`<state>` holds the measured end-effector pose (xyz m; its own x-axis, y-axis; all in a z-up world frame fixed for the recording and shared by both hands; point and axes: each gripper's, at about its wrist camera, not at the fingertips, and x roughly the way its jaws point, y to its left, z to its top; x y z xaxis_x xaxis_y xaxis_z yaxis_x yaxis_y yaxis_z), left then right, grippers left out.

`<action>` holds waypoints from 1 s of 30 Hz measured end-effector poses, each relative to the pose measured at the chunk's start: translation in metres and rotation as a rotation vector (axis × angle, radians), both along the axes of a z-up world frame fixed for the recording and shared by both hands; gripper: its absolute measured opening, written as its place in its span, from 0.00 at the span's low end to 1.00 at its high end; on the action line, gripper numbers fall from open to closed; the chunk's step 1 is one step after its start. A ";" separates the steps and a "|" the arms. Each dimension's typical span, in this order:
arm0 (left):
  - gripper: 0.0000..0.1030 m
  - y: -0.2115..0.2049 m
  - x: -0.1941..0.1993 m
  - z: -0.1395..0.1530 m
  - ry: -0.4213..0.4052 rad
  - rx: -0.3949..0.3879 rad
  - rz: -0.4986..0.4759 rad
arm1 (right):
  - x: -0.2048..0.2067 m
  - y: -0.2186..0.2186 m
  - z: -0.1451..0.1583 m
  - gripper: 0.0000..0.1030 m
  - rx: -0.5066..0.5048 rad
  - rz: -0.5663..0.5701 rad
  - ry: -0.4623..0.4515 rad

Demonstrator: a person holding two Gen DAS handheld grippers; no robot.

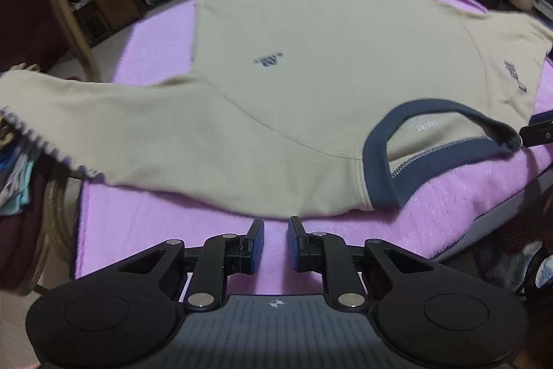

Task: Fold clothes

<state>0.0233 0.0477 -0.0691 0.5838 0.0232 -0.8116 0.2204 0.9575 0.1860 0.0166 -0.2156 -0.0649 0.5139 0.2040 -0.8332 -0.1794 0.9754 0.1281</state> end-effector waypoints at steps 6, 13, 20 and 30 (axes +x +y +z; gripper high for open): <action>0.20 0.013 0.000 0.029 -0.155 -0.159 0.074 | 0.003 -0.017 0.020 0.21 0.185 -0.088 -0.086; 0.20 -0.027 0.025 0.010 -0.074 -0.207 0.010 | 0.019 0.007 0.009 0.14 0.269 -0.045 -0.002; 0.21 -0.038 0.026 -0.008 0.032 -0.152 -0.048 | 0.024 0.020 -0.003 0.11 0.191 -0.021 0.059; 0.36 0.099 0.019 0.093 -0.208 -0.399 0.329 | 0.031 0.046 0.093 0.47 0.378 -0.013 -0.112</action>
